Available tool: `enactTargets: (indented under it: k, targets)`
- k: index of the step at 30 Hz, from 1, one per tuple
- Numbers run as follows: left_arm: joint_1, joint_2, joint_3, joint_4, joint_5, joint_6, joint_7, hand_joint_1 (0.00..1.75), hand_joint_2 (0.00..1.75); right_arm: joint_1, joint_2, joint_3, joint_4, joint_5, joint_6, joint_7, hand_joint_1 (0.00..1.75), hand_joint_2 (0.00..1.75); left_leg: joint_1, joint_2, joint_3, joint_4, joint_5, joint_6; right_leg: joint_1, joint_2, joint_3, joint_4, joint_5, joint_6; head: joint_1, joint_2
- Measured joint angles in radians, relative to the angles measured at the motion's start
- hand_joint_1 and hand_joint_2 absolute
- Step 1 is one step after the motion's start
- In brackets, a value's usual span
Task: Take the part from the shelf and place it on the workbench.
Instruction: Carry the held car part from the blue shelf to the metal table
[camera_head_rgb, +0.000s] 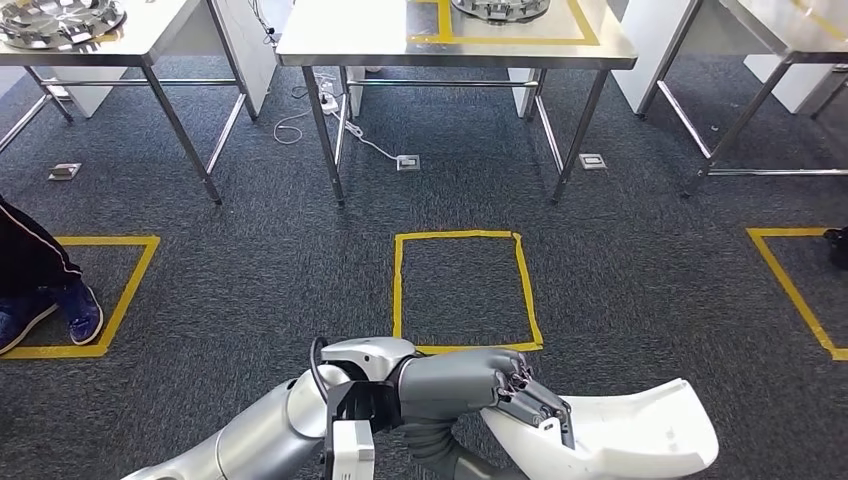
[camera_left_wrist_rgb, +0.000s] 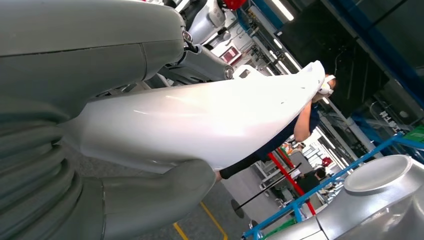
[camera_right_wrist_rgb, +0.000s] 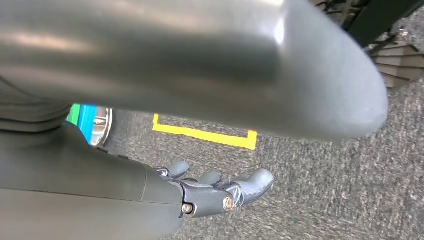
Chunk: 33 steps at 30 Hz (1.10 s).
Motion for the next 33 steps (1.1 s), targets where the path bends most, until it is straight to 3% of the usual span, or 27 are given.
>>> enactTargets:
  k: [3, 5, 6, 9, 10, 11, 12, 13, 14, 16, 20, 22, 24, 25, 26, 27, 29, 31, 33]
  targets:
    - [0.001, 0.0, 0.0, 0.0, -0.001, 0.002, -0.001, 1.75, 1.75, 0.002, 0.0, 0.0, 0.0, 0.001, 0.0, 0.0, 0.0, 0.0, -0.003, 0.0, 0.008, 0.007, -0.006, -0.019, 0.002, 0.001, 0.014, -0.018, -0.003, -0.022, 0.001, 0.0]
    - [0.0, 0.0, 0.0, 0.0, -0.001, 0.003, -0.002, 1.75, 1.75, 0.002, 0.001, 0.0, 0.0, 0.001, 0.0, -0.001, 0.0, 0.0, -0.003, 0.002, -0.001, 0.045, -0.017, -0.029, -0.002, 0.002, 0.032, -0.022, -0.005, -0.035, -0.002, 0.0]
    - [0.0, 0.001, 0.0, 0.0, -0.001, 0.003, -0.002, 1.75, 1.75, 0.001, 0.001, 0.0, 0.0, 0.001, 0.0, -0.002, 0.0, 0.0, -0.002, 0.003, -0.023, 0.088, -0.033, -0.034, -0.004, 0.003, 0.041, -0.023, -0.009, -0.04, -0.004, 0.0]
    - [0.004, 0.005, 0.0, 0.001, -0.002, 0.003, -0.003, 1.75, 1.75, 0.0, 0.001, 0.0, 0.0, 0.001, 0.0, -0.002, 0.0, 0.0, 0.001, 0.005, -0.134, 0.254, -0.095, -0.043, -0.003, 0.003, 0.059, -0.024, -0.026, -0.047, -0.007, 0.0]
    - [0.006, 0.007, 0.0, 0.001, -0.003, 0.003, -0.003, 1.75, 1.75, 0.001, 0.001, 0.0, 0.0, 0.001, 0.001, -0.002, 0.0, 0.0, 0.001, 0.005, -0.158, 0.274, -0.094, -0.043, -0.003, 0.003, 0.065, -0.024, -0.032, -0.046, -0.007, 0.0]
    - [0.007, 0.008, 0.0, 0.002, -0.005, 0.003, -0.003, 1.75, 1.75, 0.001, 0.001, 0.0, 0.0, 0.002, 0.002, -0.002, 0.0, 0.0, 0.001, 0.005, -0.163, 0.258, -0.072, -0.041, -0.003, 0.003, 0.073, -0.024, -0.038, -0.045, -0.007, 0.0]
    - [0.007, 0.008, 0.0, 0.002, -0.007, 0.003, -0.003, 1.75, 1.75, 0.001, 0.001, 0.0, 0.0, 0.002, 0.003, -0.002, 0.0, 0.0, 0.001, 0.005, -0.151, 0.21, -0.032, -0.037, -0.003, 0.004, 0.082, -0.024, -0.045, -0.044, -0.007, 0.0]
    - [0.007, 0.008, 0.0, 0.002, -0.009, 0.003, -0.003, 1.75, 1.75, 0.001, 0.002, 0.0, 0.0, 0.003, 0.003, -0.002, 0.0, 0.0, 0.0, 0.006, -0.128, 0.141, 0.016, -0.032, -0.003, 0.004, 0.09, -0.024, -0.052, -0.041, -0.007, 0.0]
    - [0.006, 0.009, 0.0, 0.001, -0.01, 0.004, -0.003, 1.75, 1.75, 0.0, 0.003, 0.0, 0.0, 0.003, 0.003, -0.002, 0.0, 0.0, -0.002, 0.006, -0.107, 0.078, 0.042, -0.027, -0.002, 0.005, 0.097, -0.023, -0.059, -0.038, -0.007, 0.0]
    - [0.006, 0.008, 0.0, 0.001, -0.011, 0.004, -0.003, 1.75, 1.75, -0.001, 0.005, 0.0, 0.0, 0.004, 0.004, -0.002, 0.0, 0.0, -0.006, 0.007, -0.081, 0.011, 0.057, -0.016, 0.0, 0.005, 0.104, -0.022, -0.068, -0.026, -0.008, 0.0]
    - [0.004, 0.004, 0.0, 0.001, -0.012, 0.004, -0.002, 1.75, 1.75, -0.004, 0.007, 0.0, 0.0, 0.004, 0.005, -0.002, 0.0, 0.0, -0.002, 0.006, -0.053, -0.002, 0.054, 0.006, 0.0, 0.005, 0.106, 0.011, -0.078, -0.006, -0.006, 0.0]
    - [0.001, 0.0, 0.0, 0.001, -0.012, 0.004, -0.002, 1.75, 1.75, -0.007, 0.008, 0.0, 0.0, 0.004, 0.004, -0.002, 0.0, 0.0, 0.0, 0.007, -0.037, -0.008, 0.049, 0.015, -0.003, 0.005, 0.053, 0.103, -0.109, 0.002, -0.004, 0.0]
    - [0.001, -0.002, -0.001, 0.004, -0.013, 0.004, -0.002, 1.75, 1.75, -0.007, 0.009, 0.001, 0.0, 0.004, 0.004, -0.002, 0.0, 0.0, -0.001, 0.006, -0.031, -0.009, 0.04, 0.019, -0.004, 0.005, -0.028, 0.212, -0.151, 0.008, -0.002, 0.0]
    - [0.001, -0.002, -0.001, 0.005, -0.013, 0.004, -0.002, 1.75, 1.75, -0.005, 0.009, 0.001, 0.0, 0.004, 0.004, -0.002, 0.0, 0.0, -0.002, 0.005, -0.027, -0.008, 0.034, 0.019, -0.004, 0.005, -0.057, 0.237, -0.155, 0.011, -0.002, 0.0]
    - [0.002, -0.002, -0.001, 0.007, -0.013, 0.004, -0.002, 1.75, 1.75, -0.003, 0.009, 0.001, 0.0, 0.004, 0.004, -0.001, 0.0, 0.0, -0.002, 0.004, -0.022, -0.007, 0.028, 0.018, -0.004, 0.005, -0.07, 0.229, -0.138, 0.012, -0.002, 0.0]
    - [0.002, -0.002, -0.002, 0.008, -0.013, 0.004, -0.002, 1.75, 1.75, -0.002, 0.009, 0.001, 0.0, 0.004, 0.004, -0.001, 0.0, 0.0, -0.002, 0.003, -0.014, -0.006, 0.021, 0.016, -0.005, 0.005, -0.064, 0.188, -0.099, 0.011, -0.002, 0.0]
    - [0.001, -0.003, -0.002, 0.009, -0.013, 0.004, -0.002, 1.75, 1.75, -0.002, 0.009, 0.001, 0.0, 0.004, 0.004, -0.001, 0.0, 0.0, -0.003, 0.002, 0.003, -0.004, 0.006, 0.01, -0.004, 0.004, -0.026, 0.06, -0.012, 0.006, -0.001, 0.0]
    - [0.0, -0.004, -0.002, 0.01, -0.013, 0.004, -0.001, 1.75, 1.75, -0.003, 0.009, 0.001, 0.0, 0.004, 0.004, -0.001, 0.0, 0.0, -0.004, 0.002, 0.01, -0.005, -0.006, -0.001, 0.001, 0.002, -0.002, -0.01, 0.004, -0.006, 0.0, 0.0]
    - [-0.001, -0.005, -0.003, 0.012, -0.013, 0.004, -0.001, 1.75, 1.75, -0.001, 0.009, 0.001, 0.0, 0.004, 0.004, -0.001, 0.0, 0.0, -0.006, 0.002, 0.016, 0.002, -0.01, -0.015, 0.003, 0.002, 0.005, -0.016, -0.005, -0.02, 0.0, 0.0]
